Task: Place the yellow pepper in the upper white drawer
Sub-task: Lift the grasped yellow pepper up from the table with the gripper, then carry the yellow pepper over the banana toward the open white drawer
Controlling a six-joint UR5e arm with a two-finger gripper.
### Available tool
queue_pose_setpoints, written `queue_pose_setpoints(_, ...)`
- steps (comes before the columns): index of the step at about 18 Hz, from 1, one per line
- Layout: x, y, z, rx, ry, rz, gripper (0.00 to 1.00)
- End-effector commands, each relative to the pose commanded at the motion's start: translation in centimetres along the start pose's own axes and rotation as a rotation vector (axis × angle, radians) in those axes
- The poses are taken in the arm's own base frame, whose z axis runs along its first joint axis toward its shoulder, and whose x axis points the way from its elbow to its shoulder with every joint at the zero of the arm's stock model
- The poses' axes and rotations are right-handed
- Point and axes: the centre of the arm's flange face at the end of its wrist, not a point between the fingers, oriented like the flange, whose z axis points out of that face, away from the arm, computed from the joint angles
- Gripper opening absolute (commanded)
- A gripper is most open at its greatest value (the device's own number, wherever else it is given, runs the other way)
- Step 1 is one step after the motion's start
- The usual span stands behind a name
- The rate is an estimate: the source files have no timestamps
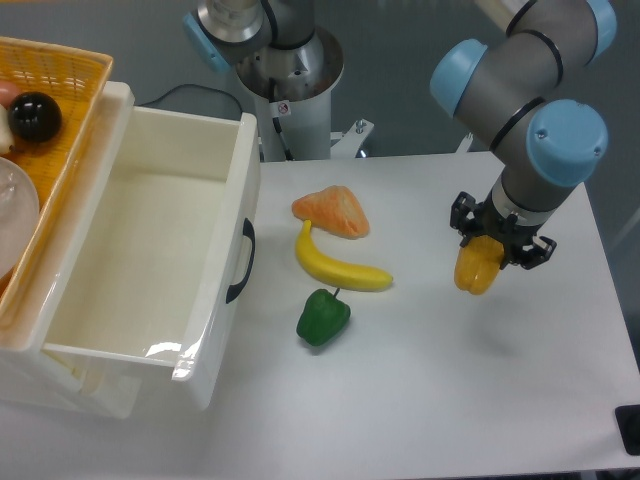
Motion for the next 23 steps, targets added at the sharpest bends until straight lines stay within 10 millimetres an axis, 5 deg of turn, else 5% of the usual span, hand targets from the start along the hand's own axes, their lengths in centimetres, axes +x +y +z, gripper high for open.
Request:
queue_pose_setpoints(7, 1.6, 0.2, -3.4, 0.131, 0.027, -0.033, 0.23)
queue_pose_setpoints(13, 6.6, -1.9, -8.2, 0.247, 0.04, -0.118, 0.23)
queue_pose_setpoints(17, 10.3, -4.9, -9.3, 0.28, 0.071, -0.144, 0.23)
queue_pose_setpoints(23, 13.2, -5.3, -12.3, 0.422, 0.114, -0.198, 0.23)
